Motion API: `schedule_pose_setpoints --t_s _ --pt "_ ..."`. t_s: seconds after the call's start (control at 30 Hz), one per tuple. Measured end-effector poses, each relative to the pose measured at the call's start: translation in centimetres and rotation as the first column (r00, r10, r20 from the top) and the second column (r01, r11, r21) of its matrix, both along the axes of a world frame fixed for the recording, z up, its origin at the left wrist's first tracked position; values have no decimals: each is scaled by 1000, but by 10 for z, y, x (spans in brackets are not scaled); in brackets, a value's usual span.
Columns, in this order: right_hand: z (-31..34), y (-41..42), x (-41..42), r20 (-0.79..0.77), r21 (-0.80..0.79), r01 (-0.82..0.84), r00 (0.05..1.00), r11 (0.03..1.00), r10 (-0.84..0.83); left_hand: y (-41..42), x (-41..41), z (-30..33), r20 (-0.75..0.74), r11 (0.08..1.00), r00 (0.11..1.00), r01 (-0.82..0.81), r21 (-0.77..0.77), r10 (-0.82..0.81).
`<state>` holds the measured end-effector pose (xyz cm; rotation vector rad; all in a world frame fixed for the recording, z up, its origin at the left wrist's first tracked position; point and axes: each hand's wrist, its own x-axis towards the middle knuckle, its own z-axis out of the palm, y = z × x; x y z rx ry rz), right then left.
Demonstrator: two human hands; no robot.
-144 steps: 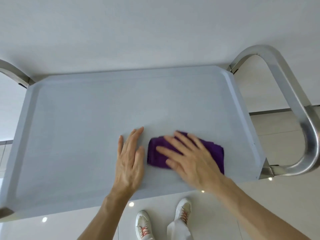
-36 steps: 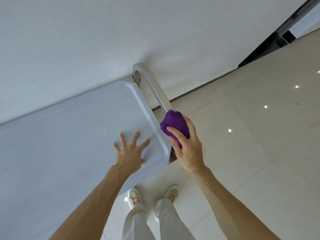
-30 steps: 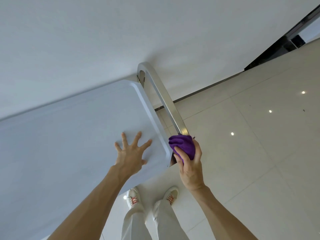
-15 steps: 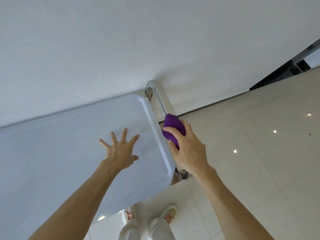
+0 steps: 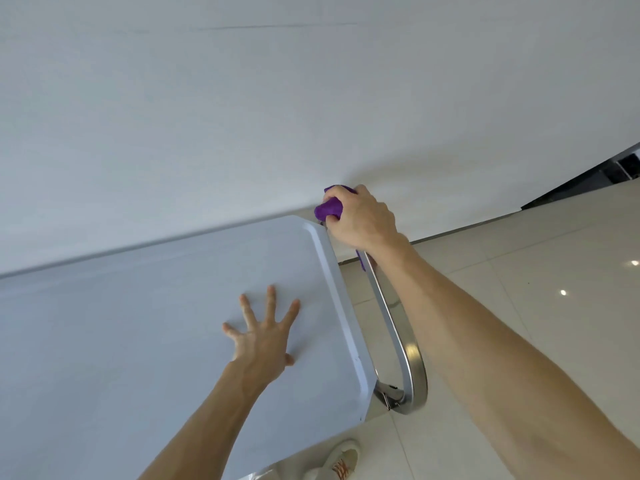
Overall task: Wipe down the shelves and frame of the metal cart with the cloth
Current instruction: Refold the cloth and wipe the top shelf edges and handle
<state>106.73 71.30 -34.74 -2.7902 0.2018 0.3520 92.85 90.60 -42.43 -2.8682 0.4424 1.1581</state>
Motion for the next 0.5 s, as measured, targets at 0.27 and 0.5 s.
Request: schedule_pose_setpoints --t_s 0.27,0.5 --pt "5 15 71 -394 -62 -113 916 992 79 0 2 -2 -42 1000 999 6 4 -5" --pt "-4 0 46 -83 81 -76 993 994 83 -1 3 0 -64 1000 998 4 -9 -4"
